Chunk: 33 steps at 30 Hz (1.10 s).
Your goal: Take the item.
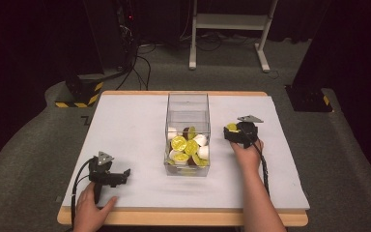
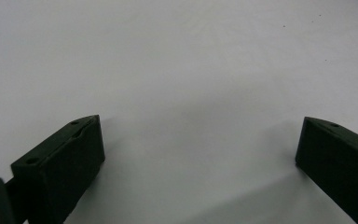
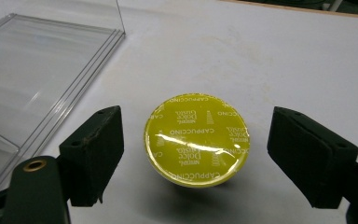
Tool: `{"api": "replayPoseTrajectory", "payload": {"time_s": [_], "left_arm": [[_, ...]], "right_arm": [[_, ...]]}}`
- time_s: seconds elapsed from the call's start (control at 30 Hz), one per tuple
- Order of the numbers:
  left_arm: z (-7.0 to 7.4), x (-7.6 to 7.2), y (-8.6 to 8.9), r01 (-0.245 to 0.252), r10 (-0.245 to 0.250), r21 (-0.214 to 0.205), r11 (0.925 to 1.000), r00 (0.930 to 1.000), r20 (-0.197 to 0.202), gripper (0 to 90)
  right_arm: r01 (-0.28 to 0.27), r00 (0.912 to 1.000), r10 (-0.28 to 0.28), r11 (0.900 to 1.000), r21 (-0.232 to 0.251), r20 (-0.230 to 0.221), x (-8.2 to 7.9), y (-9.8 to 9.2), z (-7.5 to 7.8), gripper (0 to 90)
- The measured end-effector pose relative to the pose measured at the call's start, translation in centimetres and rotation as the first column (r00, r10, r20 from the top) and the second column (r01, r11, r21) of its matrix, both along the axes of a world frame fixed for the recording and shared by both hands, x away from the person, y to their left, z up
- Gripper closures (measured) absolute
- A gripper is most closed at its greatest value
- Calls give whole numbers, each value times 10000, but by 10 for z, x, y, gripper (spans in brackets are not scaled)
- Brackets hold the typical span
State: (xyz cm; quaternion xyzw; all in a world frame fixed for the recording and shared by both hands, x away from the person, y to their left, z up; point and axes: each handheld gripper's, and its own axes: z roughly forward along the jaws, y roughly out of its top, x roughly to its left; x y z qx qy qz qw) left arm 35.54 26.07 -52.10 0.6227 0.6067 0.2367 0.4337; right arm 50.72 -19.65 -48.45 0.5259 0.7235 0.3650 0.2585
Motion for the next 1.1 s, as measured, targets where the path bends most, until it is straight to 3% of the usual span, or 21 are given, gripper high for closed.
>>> {"api": "replayPoseTrajectory", "payload": {"time_s": [0.67, 1.1], "left_arm": [[0, 0, 1, 36, -36, 30, 10000, 10000, -25, 12], [0, 0, 0, 29, -29, 26, 10000, 10000, -23, 12]], "right_arm": [[-215, 9984, 217, 9998, -46, 526, -20, 4, 18, 147], [-398, 9965, 404, 9992, -92, 735, -46, 8, 27, 144]]}}
